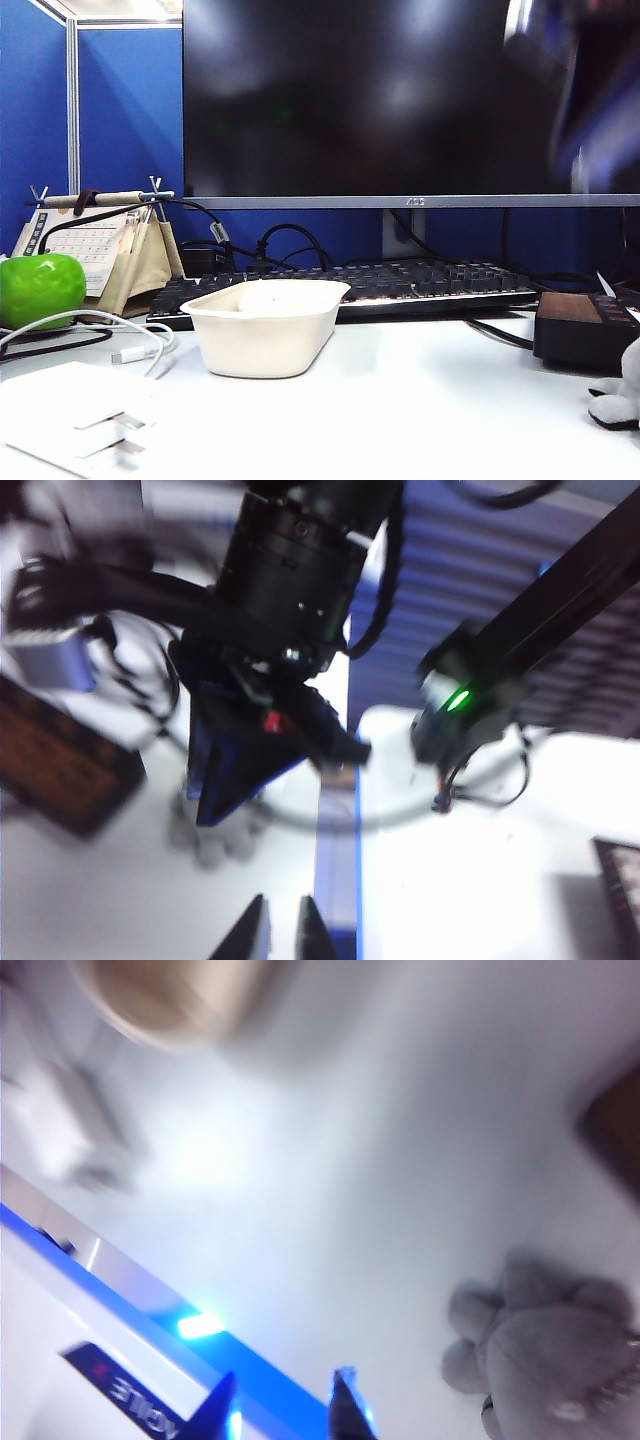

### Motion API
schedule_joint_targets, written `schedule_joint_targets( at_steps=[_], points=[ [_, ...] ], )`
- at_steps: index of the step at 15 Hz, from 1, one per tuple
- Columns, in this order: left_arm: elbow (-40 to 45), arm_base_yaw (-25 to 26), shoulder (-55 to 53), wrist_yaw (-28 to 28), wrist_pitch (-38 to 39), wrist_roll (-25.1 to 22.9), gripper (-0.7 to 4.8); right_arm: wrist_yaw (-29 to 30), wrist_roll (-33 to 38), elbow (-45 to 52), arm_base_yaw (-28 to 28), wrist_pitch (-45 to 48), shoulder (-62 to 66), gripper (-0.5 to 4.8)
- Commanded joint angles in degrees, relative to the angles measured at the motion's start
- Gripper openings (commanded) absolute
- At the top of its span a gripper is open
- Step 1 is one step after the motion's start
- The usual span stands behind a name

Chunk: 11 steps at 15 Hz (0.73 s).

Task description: Place the tilting octopus upright.

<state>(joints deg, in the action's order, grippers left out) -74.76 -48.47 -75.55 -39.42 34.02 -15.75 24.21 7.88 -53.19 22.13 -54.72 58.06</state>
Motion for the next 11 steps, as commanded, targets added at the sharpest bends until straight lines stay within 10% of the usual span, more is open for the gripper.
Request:
schedule_joint_targets(
  at_steps=[1,11],
  points=[
    [-0.20,-0.24,7.93,-0.24,1.79,0.37,0.47,0.37,-0.17,-3.04,0.09,-0.33,-9.97,1.14],
    [-0.07,-0.44,40.76,-0.24,13.94,11.76,-0.06,-0.11,1.73,-4.09,-0.02,-5.20,-39.91,0.08]
  ],
)
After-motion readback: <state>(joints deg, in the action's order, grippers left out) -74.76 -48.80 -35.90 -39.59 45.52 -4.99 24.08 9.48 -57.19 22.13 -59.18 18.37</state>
